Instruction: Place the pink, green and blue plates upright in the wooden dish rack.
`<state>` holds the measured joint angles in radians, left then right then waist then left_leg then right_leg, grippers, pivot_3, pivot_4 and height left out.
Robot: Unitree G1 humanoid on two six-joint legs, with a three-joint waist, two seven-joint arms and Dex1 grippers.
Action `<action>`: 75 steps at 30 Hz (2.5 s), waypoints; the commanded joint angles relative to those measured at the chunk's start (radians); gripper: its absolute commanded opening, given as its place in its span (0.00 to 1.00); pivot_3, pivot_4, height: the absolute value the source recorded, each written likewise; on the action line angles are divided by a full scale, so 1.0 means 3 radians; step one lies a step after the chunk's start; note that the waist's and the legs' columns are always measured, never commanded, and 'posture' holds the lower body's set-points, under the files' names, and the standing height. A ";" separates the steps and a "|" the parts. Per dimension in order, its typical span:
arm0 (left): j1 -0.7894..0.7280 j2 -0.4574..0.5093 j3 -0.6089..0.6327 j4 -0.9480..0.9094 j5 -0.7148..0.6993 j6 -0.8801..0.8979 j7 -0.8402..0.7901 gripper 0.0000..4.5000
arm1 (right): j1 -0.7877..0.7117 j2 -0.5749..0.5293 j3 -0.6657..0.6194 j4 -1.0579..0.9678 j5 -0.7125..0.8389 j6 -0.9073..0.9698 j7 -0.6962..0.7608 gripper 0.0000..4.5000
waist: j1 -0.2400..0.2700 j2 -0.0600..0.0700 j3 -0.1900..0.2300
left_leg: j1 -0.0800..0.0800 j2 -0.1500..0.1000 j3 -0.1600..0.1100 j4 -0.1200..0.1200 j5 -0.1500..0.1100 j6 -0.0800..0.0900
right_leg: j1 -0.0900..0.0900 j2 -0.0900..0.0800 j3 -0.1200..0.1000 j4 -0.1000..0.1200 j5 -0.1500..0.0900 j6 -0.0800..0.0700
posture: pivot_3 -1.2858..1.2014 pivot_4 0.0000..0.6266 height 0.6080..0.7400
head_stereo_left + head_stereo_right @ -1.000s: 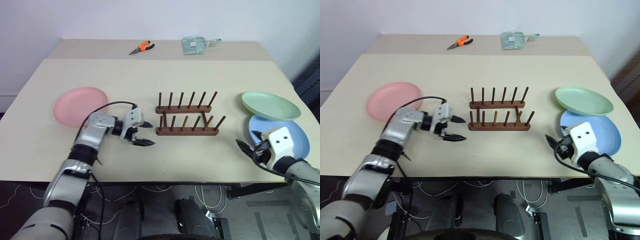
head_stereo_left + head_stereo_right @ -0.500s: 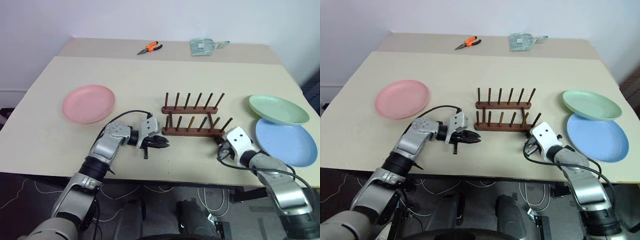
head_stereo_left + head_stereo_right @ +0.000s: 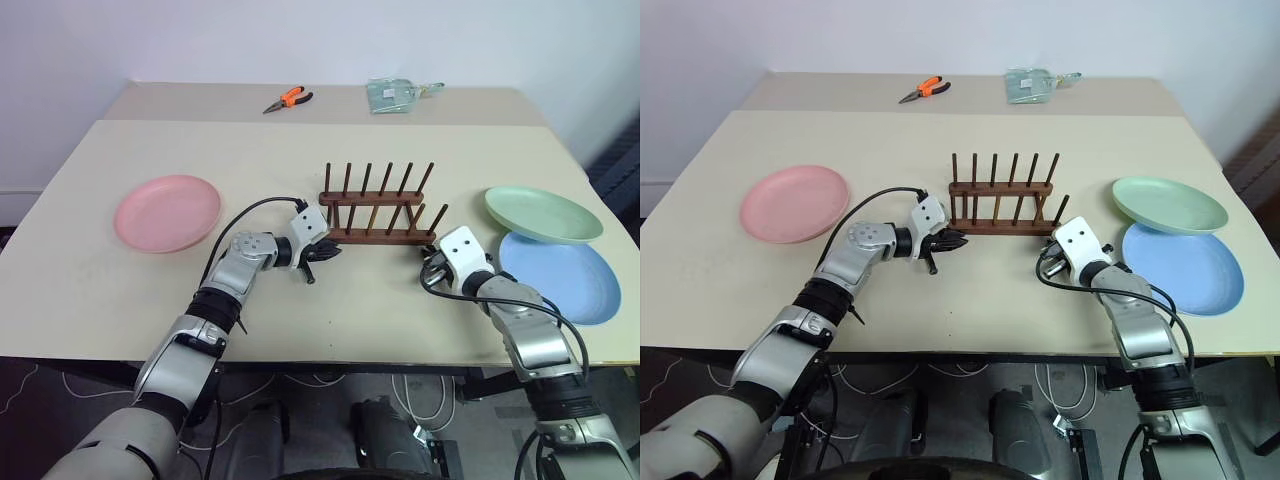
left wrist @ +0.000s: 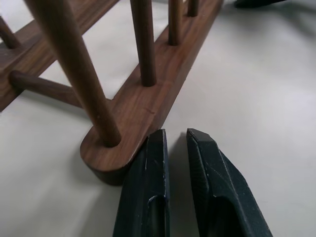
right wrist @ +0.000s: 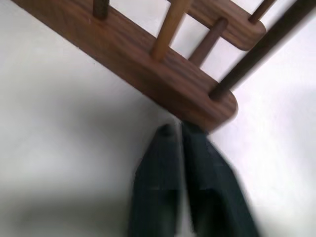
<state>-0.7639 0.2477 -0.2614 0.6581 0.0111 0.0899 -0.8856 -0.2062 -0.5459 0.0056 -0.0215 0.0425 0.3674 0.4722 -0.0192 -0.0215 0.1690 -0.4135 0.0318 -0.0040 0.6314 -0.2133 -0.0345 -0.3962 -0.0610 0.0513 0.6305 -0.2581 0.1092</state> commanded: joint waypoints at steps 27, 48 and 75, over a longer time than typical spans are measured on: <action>0.0463 0.0868 0.2936 -0.0801 -0.1555 0.2336 0.2499 0.99 | 0.0039 -0.0256 -0.0035 -0.0672 0.0244 0.0111 0.0535 1.00 | 0.0067 -0.0027 0.0016 | -0.0008 0.0000 -0.0002 -0.0005 0.0000 -0.0003 | -0.0006 -0.0006 -0.0007 0.0000 0.0004 0.0014 | 0.52 0.24 0.90; -0.0579 0.0364 0.2012 -0.1574 -0.1720 0.1720 0.2056 0.01 | -0.0710 -0.0443 0.0412 -0.1096 -0.0867 -0.0894 0.0232 1.00 | 0.0022 -0.0040 0.0025 | -0.0038 -0.0002 -0.0005 -0.0005 0.0012 -0.0024 | -0.0034 -0.0004 -0.0007 -0.0003 0.0009 0.0011 | 0.52 0.24 0.90; -0.0612 -0.0326 0.1734 -0.2225 -0.1902 0.1834 0.2397 0.79 | -0.1055 -0.0463 0.0495 -0.0577 -0.2481 -0.1450 -0.0568 0.00 | 0.0023 -0.0038 0.0026 | -0.0038 -0.0003 -0.0004 -0.0005 0.0013 -0.0023 | -0.0036 -0.0004 -0.0005 -0.0003 0.0011 0.0015 | 0.52 0.24 0.90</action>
<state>-0.9104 0.1139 0.2448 0.0039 -0.6086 0.7481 -0.1601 -0.5315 -0.7094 0.2393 -0.1454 -0.7451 -0.1056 0.3254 -0.0124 -0.0329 0.1770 -0.4247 0.0310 -0.0050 0.6297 -0.2093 -0.0416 -0.4070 -0.0622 0.0498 0.6297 -0.2547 0.1136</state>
